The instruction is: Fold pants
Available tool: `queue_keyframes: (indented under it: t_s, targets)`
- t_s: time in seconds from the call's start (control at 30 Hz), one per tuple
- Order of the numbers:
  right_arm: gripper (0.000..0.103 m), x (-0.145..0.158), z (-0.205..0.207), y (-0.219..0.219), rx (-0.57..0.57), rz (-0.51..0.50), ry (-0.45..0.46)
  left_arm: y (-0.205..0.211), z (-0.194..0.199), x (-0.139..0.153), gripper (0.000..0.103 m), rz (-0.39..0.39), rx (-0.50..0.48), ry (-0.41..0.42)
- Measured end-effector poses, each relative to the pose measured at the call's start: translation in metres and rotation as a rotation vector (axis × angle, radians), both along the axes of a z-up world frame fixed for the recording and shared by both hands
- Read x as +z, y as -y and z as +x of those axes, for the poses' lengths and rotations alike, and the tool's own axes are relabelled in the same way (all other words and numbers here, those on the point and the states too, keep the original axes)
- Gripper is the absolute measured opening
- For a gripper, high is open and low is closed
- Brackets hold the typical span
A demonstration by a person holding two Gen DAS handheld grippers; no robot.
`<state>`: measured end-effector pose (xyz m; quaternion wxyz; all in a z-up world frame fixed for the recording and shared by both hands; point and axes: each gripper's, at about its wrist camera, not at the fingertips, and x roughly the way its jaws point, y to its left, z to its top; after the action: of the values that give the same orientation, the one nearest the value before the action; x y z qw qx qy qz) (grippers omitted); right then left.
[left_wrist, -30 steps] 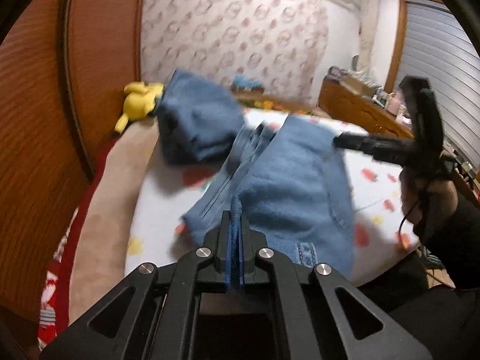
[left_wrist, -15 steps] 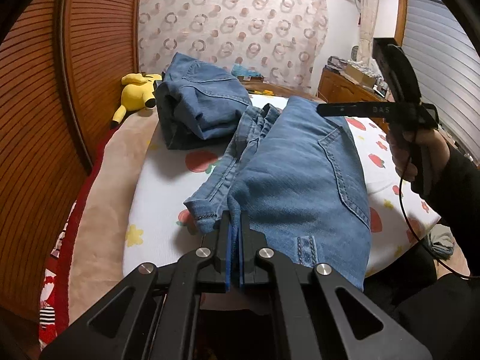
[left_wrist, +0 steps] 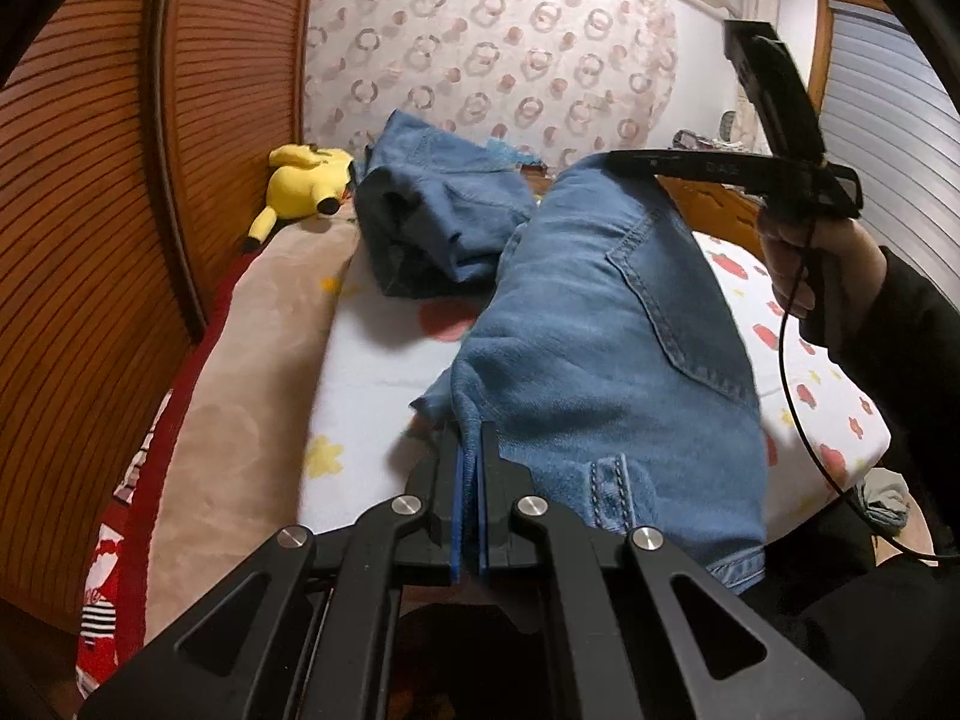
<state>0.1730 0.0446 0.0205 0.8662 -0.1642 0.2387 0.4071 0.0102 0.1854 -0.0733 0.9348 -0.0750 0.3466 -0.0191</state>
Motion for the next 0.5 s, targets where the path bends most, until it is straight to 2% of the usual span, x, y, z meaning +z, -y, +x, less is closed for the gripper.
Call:
queue_keyframes:
  t_s: [0.17,0.27,0.33,0.4,0.43,0.5]
  targets:
    - [0.002,-0.024,0.014,-0.016,-0.02,-0.042,-0.058,0.0,0.0,-0.008,0.004,-0.005,-0.032,-0.034]
    - [0.002,-0.025,0.014,-0.021,-0.042,-0.05,-0.064,0.002,-0.002,0.001,0.005,-0.001,-0.042,-0.028]
    - [0.003,-0.02,0.012,-0.017,-0.06,-0.043,-0.067,0.003,-0.003,0.008,0.01,0.016,-0.039,-0.023]
    - [0.013,-0.013,0.007,-0.009,-0.075,-0.025,-0.064,0.003,-0.004,0.014,0.019,0.032,-0.034,-0.011]
    - [0.022,-0.009,0.002,-0.003,-0.079,-0.012,-0.064,0.004,-0.004,0.018,0.023,0.041,-0.034,-0.005]
    - [0.027,-0.002,-0.006,0.01,-0.084,0.024,-0.062,0.007,-0.004,0.027,0.044,0.053,-0.038,0.018]
